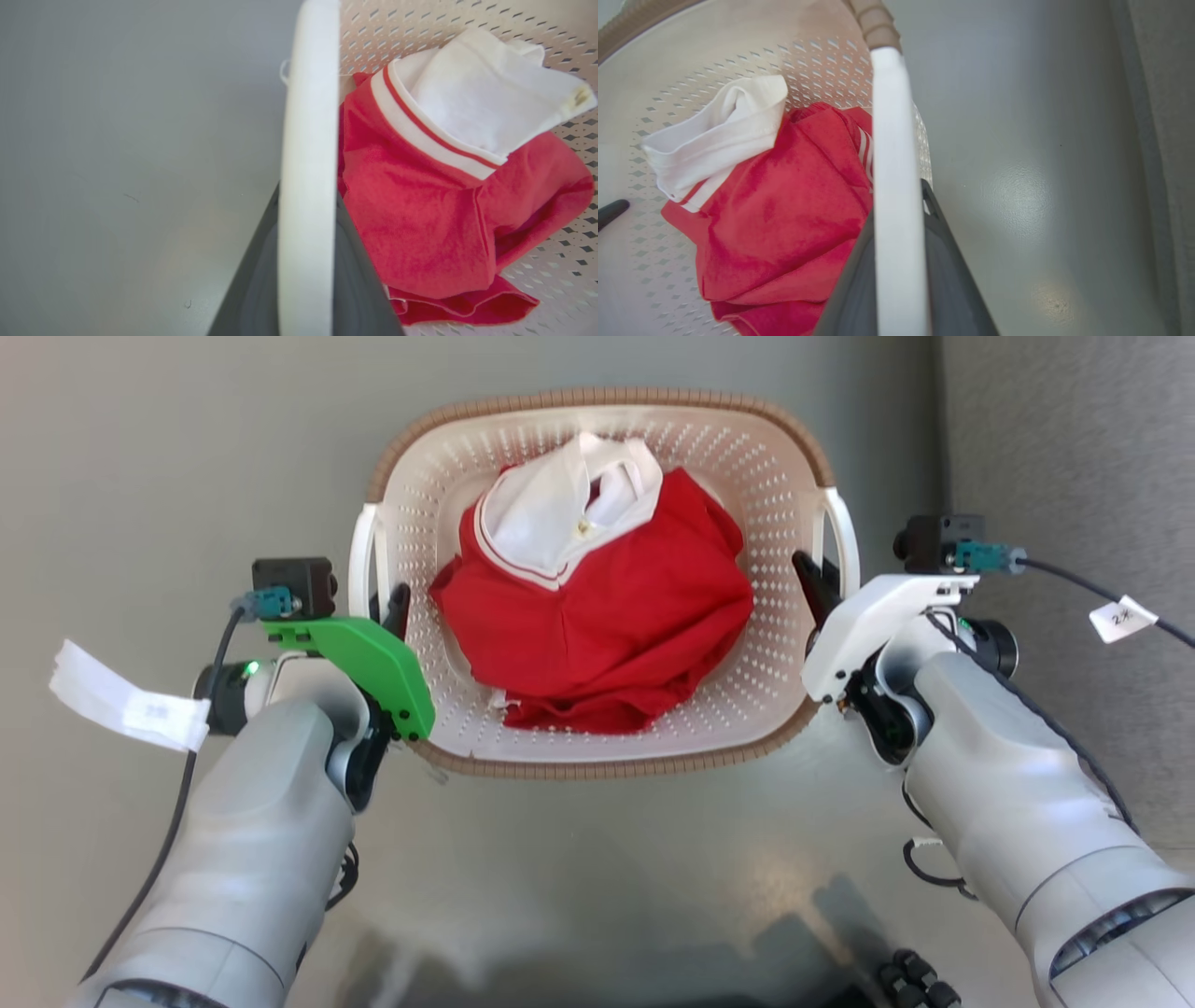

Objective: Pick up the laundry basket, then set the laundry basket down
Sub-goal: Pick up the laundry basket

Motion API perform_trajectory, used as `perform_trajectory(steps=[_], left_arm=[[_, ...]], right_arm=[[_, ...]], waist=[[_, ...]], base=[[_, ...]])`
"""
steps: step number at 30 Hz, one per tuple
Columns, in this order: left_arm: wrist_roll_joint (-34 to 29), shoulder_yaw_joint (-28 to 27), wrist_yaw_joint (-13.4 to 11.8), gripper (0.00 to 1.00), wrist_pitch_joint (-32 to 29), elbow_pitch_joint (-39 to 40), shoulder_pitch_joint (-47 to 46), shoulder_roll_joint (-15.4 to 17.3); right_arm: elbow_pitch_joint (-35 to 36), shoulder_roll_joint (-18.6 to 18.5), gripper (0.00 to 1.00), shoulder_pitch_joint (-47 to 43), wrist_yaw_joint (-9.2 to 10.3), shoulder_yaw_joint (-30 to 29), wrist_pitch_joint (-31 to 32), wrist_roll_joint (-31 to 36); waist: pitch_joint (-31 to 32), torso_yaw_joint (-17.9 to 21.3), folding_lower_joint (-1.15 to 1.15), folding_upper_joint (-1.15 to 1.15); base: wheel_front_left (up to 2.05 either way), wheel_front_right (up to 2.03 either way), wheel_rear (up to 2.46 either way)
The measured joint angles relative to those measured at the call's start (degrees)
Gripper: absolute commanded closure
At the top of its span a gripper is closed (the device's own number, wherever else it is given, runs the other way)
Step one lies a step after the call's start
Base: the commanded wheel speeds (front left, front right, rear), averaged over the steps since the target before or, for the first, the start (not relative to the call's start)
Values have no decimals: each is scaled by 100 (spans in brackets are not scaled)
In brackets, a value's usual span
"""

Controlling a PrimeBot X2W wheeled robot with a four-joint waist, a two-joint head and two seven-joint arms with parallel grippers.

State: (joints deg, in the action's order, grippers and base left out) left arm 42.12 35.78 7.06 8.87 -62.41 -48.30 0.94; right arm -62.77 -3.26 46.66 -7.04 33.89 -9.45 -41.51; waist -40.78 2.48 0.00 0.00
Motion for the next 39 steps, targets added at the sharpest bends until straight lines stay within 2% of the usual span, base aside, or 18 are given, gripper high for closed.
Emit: perform_trajectory(steps=[21, 39], left_arm=[[616, 318, 8, 100, -622, -309, 907, -16], [970, 549, 8, 100, -1195, -388, 1468, -15]], right_arm=[[-37, 19, 100, -861, 9, 581, 996, -746], [-65, 7, 100, -1357, 57, 946, 1707, -1107]], waist=[[1702, 83, 0, 0], [2954, 117, 0, 0]], base=[[0, 0, 0], [0, 0, 0]])
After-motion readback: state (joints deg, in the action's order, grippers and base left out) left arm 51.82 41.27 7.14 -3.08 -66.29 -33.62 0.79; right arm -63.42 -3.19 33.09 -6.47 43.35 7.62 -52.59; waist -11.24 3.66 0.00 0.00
